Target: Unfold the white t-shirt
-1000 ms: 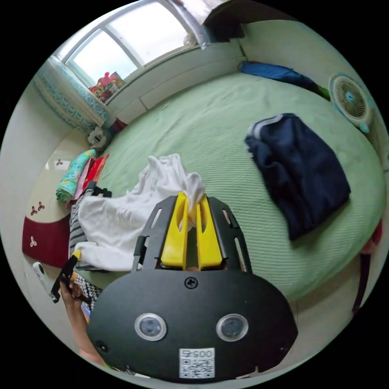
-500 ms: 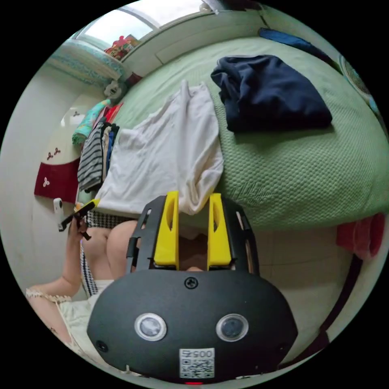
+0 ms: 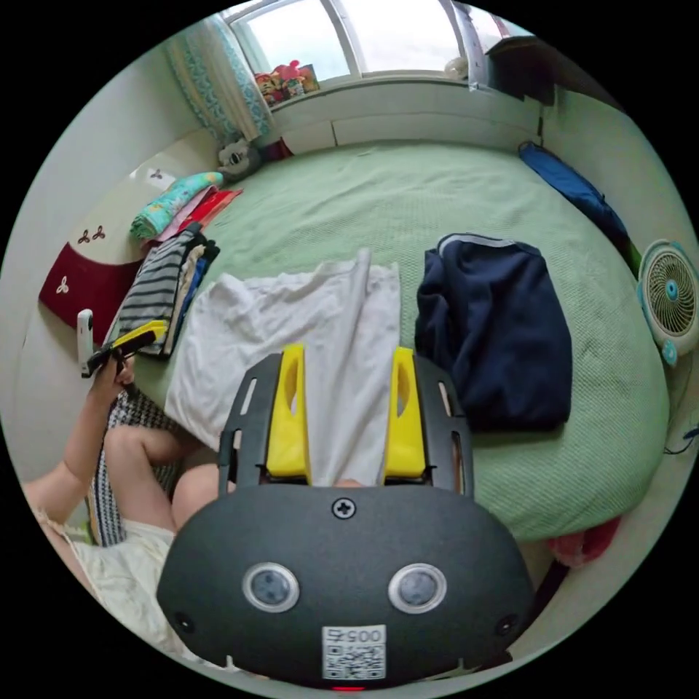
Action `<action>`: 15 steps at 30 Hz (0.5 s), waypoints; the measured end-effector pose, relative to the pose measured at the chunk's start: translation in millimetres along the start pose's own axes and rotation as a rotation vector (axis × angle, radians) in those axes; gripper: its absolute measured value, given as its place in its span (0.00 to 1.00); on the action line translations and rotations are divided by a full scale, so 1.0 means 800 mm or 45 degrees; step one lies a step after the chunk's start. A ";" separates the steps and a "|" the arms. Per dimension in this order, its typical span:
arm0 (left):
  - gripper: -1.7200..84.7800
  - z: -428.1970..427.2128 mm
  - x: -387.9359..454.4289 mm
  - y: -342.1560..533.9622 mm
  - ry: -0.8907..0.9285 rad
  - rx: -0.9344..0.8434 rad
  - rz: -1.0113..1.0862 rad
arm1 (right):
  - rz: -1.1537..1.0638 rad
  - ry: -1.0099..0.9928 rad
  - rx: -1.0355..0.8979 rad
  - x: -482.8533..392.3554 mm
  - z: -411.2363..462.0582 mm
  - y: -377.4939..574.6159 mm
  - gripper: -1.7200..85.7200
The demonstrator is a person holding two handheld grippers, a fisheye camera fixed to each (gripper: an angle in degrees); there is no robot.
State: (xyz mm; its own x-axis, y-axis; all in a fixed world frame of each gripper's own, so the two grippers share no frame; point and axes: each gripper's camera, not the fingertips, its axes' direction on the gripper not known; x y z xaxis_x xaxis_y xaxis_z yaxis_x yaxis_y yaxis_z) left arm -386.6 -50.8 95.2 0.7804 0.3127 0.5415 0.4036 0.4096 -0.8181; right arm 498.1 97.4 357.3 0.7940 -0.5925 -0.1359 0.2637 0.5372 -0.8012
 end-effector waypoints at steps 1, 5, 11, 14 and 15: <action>0.18 0.007 -0.004 -0.008 -0.002 0.004 -0.025 | 0.028 0.044 -0.005 0.002 0.015 -0.018 0.18; 0.19 0.050 -0.027 -0.055 -0.090 0.005 -0.123 | 0.166 0.126 -0.053 0.019 0.057 -0.064 0.17; 0.20 0.109 -0.034 -0.073 -0.267 -0.063 -0.104 | 0.169 0.157 -0.216 0.013 0.129 -0.084 0.17; 0.16 0.111 -0.023 -0.073 -0.297 -0.063 -0.017 | 0.089 0.283 -0.170 -0.008 0.131 -0.075 0.13; 0.11 0.108 -0.022 -0.075 -0.264 -0.085 0.008 | 0.073 0.298 -0.142 -0.013 0.126 -0.073 0.06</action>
State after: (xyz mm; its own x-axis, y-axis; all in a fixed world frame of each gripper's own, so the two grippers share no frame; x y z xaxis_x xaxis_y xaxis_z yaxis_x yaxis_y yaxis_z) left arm -466.4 -6.9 151.6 0.6708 0.4877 0.5587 0.4348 0.3516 -0.8290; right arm 529.4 133.0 464.3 0.6545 -0.6924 -0.3036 0.1494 0.5121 -0.8459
